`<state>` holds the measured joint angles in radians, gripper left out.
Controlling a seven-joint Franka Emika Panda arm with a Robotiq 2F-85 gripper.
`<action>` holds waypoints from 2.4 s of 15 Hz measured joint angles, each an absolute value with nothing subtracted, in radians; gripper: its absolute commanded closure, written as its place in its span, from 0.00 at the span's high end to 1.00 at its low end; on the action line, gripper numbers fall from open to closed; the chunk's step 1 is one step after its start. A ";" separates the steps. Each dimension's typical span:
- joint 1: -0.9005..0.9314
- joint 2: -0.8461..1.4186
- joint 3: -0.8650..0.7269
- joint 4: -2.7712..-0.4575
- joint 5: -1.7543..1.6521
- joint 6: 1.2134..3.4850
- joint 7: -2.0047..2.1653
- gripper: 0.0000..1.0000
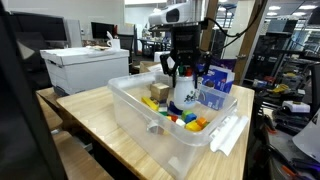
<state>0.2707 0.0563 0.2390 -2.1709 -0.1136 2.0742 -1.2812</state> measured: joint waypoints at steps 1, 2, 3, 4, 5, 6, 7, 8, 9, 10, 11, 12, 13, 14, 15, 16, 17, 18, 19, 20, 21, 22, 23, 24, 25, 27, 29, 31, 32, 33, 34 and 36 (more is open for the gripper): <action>0.269 0.056 0.238 -2.164 -0.113 2.069 -1.268 0.40; 0.266 0.056 0.237 -2.157 -0.112 2.067 -1.252 0.40; 0.264 0.056 0.235 -2.149 -0.112 2.066 -1.237 0.40; 0.263 0.055 0.232 -2.142 -0.112 2.065 -1.221 0.40; 0.262 0.055 0.228 -2.135 -0.112 2.064 -1.205 0.40; 0.260 0.053 0.223 -2.127 -0.113 2.062 -1.190 0.40; 0.259 0.050 0.218 -2.120 -0.113 2.060 -1.175 0.40; 0.255 0.047 0.214 -2.113 -0.115 2.056 -1.161 0.40; 0.251 0.044 0.211 -2.107 -0.118 2.052 -1.147 0.40; 0.247 0.040 0.206 -2.101 -0.121 2.047 -1.133 0.40; 0.243 0.035 0.202 -2.095 -0.126 2.042 -1.119 0.40; 0.237 0.029 0.198 -2.091 -0.131 2.037 -1.107 0.40; 0.234 0.023 0.193 -2.086 -0.137 2.032 -1.093 0.40; 0.230 0.016 0.187 -2.081 -0.147 2.028 -1.080 0.40; 0.225 0.010 0.184 -2.078 -0.157 2.023 -1.068 0.40; 0.222 0.004 0.179 -2.074 -0.169 2.015 -1.053 0.40; 0.218 -0.003 0.175 -2.071 -0.180 2.008 -1.041 0.40; 0.213 -0.009 0.171 -2.068 -0.191 2.000 -1.028 0.40; 0.209 -0.016 0.166 -2.067 -0.203 1.993 -1.014 0.40; 0.206 -0.024 0.161 -2.066 -0.215 1.987 -1.001 0.40; 0.201 -0.031 0.157 -2.065 -0.226 1.981 -0.990 0.40; 0.196 -0.038 0.152 -2.065 -0.237 1.974 -0.977 0.40; 0.193 -0.044 0.148 -2.065 -0.249 1.966 -0.966 0.40; 0.188 -0.050 0.144 -2.065 -0.258 1.957 -0.955 0.40; 0.183 -0.056 0.139 -2.066 -0.266 1.949 -0.947 0.40; 0.175 -0.065 0.130 -2.068 -0.281 1.933 -0.927 0.40; 0.167 -0.074 0.121 -2.077 -0.291 1.925 -0.910 0.40; 0.160 -0.084 0.113 -2.094 -0.292 1.923 -0.895 0.40; 0.157 -0.090 0.109 -2.104 -0.293 1.923 -0.889 0.40; 0.156 -0.095 0.104 -2.116 -0.293 1.923 -0.882 0.40; 0.154 -0.101 0.100 -2.129 -0.293 1.925 -0.875 0.40; 0.150 -0.114 0.094 -2.158 -0.293 1.934 -0.861 0.40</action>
<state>0.1498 -0.1136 0.0940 -2.1582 -0.2926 1.9338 -0.8606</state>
